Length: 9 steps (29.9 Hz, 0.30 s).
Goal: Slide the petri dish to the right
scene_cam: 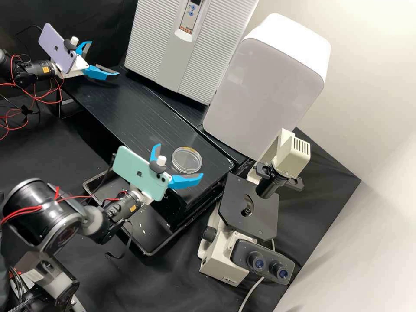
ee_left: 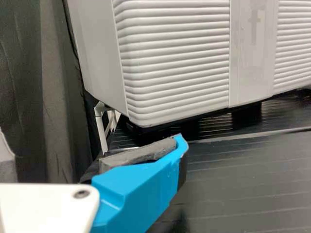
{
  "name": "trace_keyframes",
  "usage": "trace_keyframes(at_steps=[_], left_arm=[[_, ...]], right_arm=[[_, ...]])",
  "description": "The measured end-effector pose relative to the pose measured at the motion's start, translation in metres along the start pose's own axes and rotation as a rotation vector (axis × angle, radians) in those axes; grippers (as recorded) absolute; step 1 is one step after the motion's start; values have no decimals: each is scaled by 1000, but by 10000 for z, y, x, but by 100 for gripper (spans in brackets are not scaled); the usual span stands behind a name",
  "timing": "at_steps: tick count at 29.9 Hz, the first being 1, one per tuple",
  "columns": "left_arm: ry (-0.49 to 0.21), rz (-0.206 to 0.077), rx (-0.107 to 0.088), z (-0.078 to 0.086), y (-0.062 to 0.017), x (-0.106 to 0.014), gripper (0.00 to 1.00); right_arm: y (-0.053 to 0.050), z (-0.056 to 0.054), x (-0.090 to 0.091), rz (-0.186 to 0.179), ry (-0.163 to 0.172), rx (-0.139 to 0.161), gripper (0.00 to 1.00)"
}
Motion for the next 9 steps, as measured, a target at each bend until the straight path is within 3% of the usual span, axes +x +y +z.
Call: trace_keyframes(at_steps=[2, 4, 9], left_arm=[[0, 0, 0, 0, 0, 0, 100], [0, 0, 0, 0, 0, 0, 100], [0, 0, 0, 0, 0, 0, 100]], right_arm=[[22, -52, -62, 16, 33, -5, 100], [63, -75, -149, 34, 56, 9, 100], [153, -73, -319, 76, 77, 90, 100]])
